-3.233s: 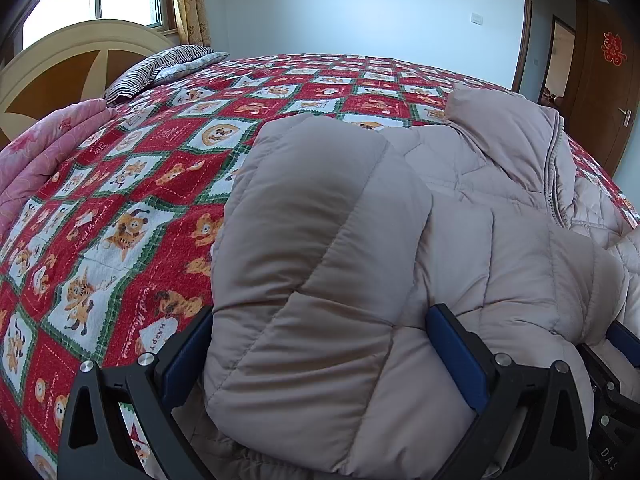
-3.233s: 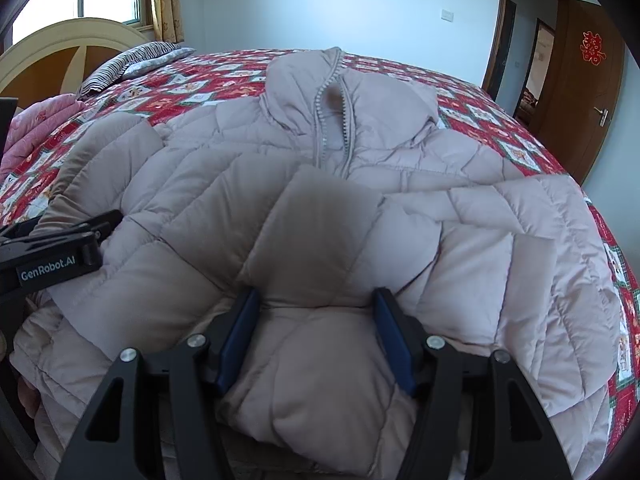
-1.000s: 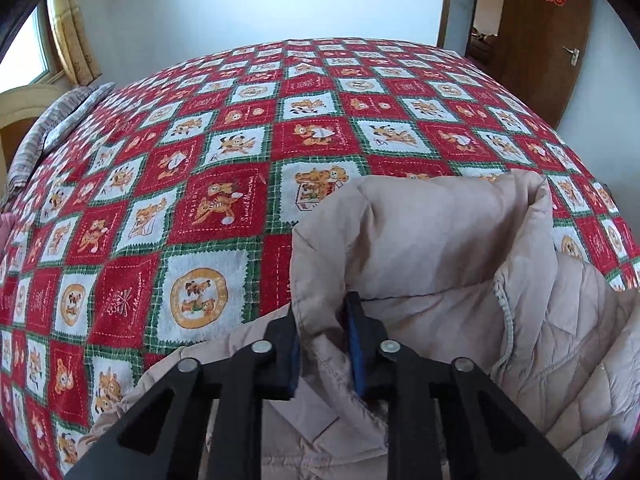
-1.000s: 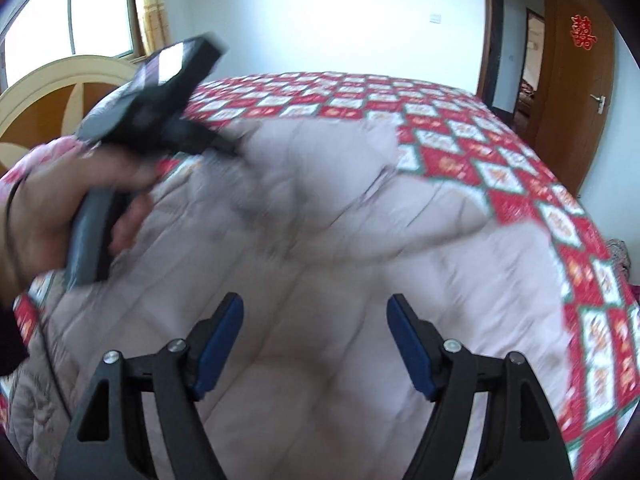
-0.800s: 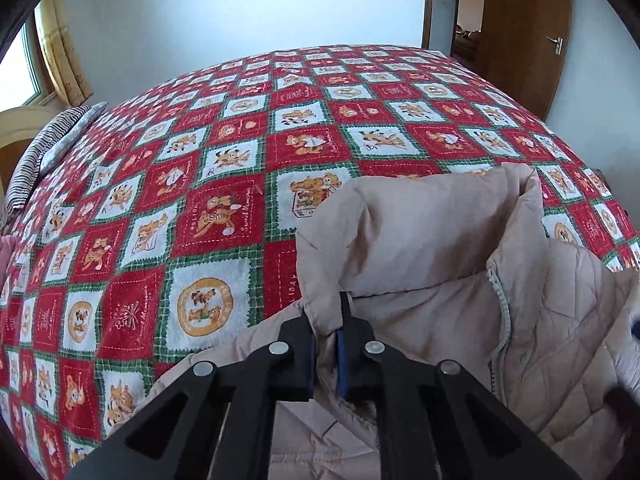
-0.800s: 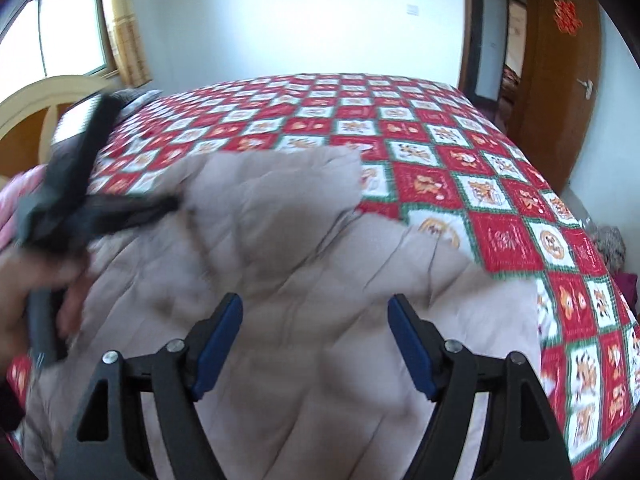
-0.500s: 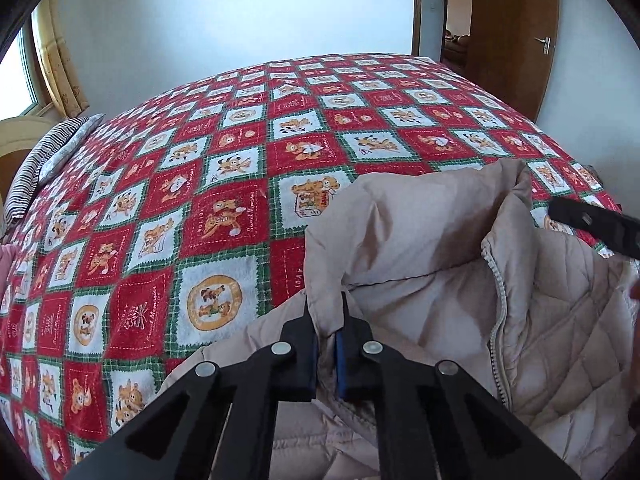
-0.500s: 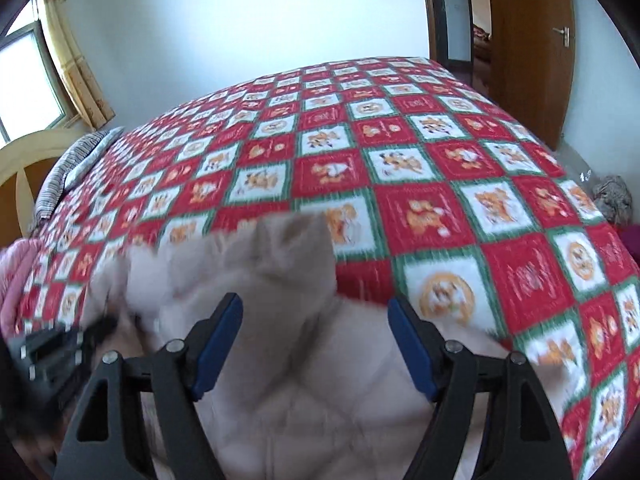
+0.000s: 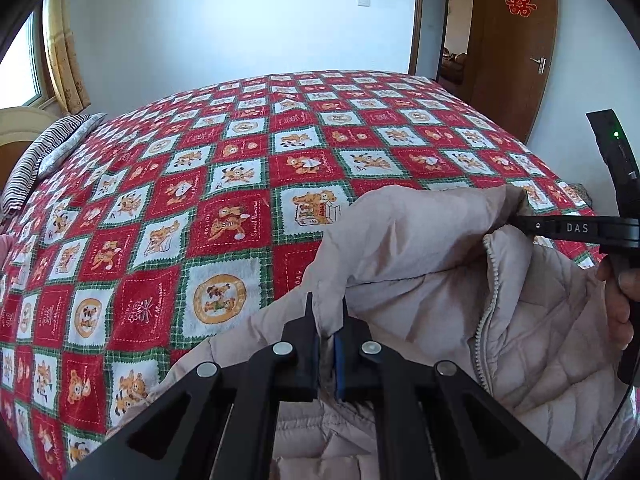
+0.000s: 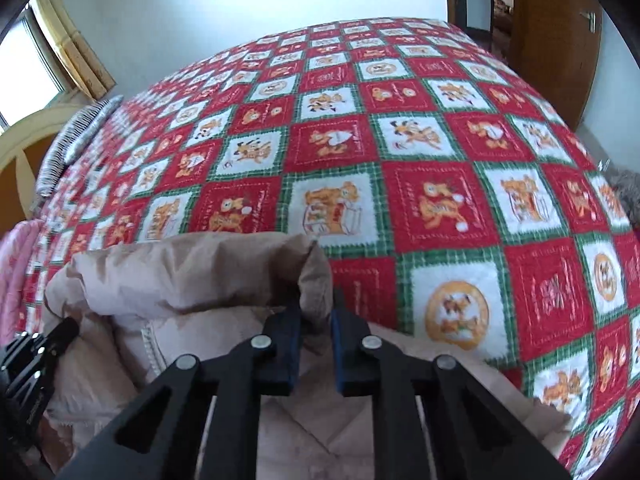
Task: Fold large clothes
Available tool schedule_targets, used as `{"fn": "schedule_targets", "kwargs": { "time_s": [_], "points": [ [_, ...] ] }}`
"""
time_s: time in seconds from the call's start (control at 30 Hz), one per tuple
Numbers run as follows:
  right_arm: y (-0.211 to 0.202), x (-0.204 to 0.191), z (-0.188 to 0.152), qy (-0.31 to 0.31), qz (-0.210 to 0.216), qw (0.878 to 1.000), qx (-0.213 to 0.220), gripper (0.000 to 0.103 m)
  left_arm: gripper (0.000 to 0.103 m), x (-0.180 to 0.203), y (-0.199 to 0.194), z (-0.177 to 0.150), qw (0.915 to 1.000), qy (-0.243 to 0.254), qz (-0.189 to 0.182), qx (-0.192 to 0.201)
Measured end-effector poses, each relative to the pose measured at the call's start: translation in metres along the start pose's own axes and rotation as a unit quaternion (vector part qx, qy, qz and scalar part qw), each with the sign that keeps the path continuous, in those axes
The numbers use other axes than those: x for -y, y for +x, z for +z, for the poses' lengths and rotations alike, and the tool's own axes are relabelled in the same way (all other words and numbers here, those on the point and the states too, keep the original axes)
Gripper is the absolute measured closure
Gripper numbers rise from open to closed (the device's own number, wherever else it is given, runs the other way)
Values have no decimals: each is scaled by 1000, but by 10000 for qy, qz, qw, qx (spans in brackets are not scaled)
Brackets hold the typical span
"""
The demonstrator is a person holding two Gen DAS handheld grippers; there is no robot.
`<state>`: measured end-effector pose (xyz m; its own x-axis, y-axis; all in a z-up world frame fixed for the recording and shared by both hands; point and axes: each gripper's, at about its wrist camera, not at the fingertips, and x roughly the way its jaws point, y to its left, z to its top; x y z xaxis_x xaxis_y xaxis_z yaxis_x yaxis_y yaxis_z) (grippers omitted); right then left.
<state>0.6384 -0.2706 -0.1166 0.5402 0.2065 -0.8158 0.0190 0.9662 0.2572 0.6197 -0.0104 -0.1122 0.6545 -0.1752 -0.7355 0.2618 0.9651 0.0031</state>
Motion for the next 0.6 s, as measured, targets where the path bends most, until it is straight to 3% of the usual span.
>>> {"fn": "schedule_targets", "kwargs": {
  "time_s": [0.03,0.1,0.13,0.17,0.3,0.33,0.4,0.47,0.53,0.6],
  "points": [
    [-5,3,-1,14,108,9999,29,87,99,1,-3,-1,10000,20,16,17],
    [-13,5,0,47,154,9998,141,66,99,3,-9,-4,9999,72,64,87],
    [-17,4,0,73,85,9997,224,36,99,3,-12,-5,9999,82,73,113],
    [-19,2,1,95,39,9995,311,21,99,3,-14,-7,9999,82,82,125],
    [-10,-9,8,56,-91,9997,220,21,99,0,-15,-8,9999,72,86,117],
    [-4,-11,10,73,-145,9998,107,23,99,-1,-15,-8,9999,49,84,110],
    [10,-13,8,96,-145,9998,-126,37,99,-7,-12,-8,9999,-50,73,57],
    [16,-14,1,26,17,9996,-290,71,99,-13,-7,-8,9998,-188,39,-9],
    [12,-15,-8,-180,-94,9994,-273,88,99,-17,-6,-9,9997,-229,38,-16],
    [-4,-13,-17,-355,-24,9993,-102,91,99,-20,-10,-14,9997,-240,10,5]
  ]
}}
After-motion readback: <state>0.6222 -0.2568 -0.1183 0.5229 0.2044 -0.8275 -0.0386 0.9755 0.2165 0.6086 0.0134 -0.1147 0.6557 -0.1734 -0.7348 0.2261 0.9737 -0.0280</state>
